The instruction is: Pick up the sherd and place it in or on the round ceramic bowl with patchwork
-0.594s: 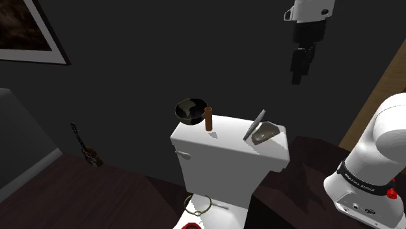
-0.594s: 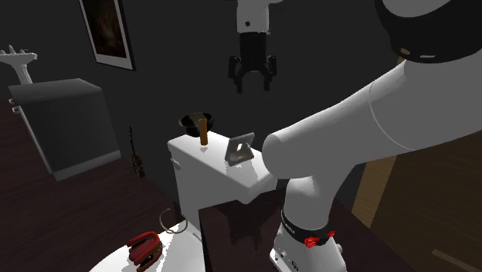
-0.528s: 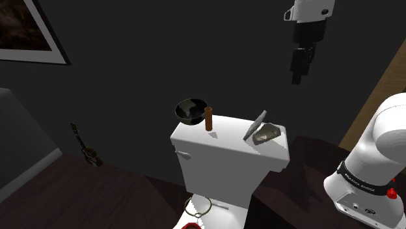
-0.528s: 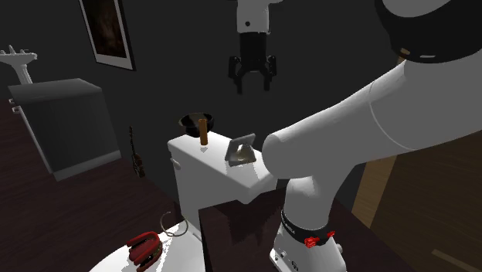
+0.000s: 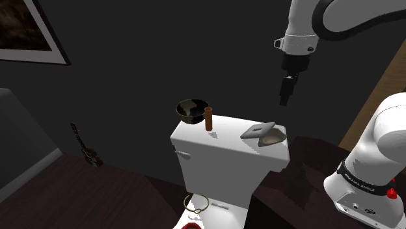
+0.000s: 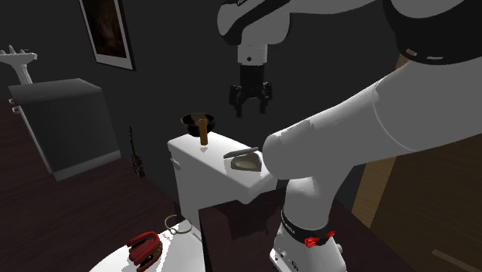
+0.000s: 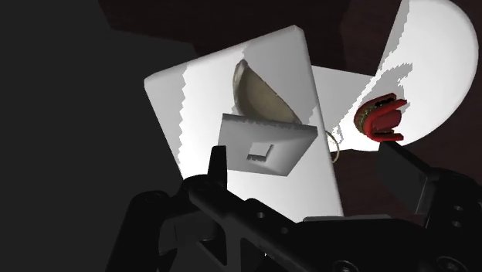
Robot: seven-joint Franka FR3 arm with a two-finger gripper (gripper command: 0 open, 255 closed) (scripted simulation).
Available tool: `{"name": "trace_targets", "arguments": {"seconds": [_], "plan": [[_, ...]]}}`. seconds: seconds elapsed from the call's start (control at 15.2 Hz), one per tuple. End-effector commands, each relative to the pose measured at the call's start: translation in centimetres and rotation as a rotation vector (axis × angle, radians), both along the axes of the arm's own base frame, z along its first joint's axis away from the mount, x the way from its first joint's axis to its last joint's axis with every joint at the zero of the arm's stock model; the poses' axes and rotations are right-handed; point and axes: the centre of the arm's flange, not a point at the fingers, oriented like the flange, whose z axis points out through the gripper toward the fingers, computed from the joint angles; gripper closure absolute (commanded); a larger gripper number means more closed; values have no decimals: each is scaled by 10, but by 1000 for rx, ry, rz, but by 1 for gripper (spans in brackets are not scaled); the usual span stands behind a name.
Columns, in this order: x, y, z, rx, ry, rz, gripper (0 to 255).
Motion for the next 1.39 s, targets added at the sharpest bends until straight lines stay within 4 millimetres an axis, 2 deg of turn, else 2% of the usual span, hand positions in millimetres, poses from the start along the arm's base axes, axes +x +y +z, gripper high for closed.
{"name": "trace_targets", "arguments": {"seconds": [0.0, 0.46, 0.92, 1.32], "plan": [[4, -2, -28, 2, -30, 31, 0], [25, -5, -109, 10, -114, 131, 0], [27, -4, -146, 10, -114, 131, 0], [28, -4, -149, 10, -114, 131, 0]]}}
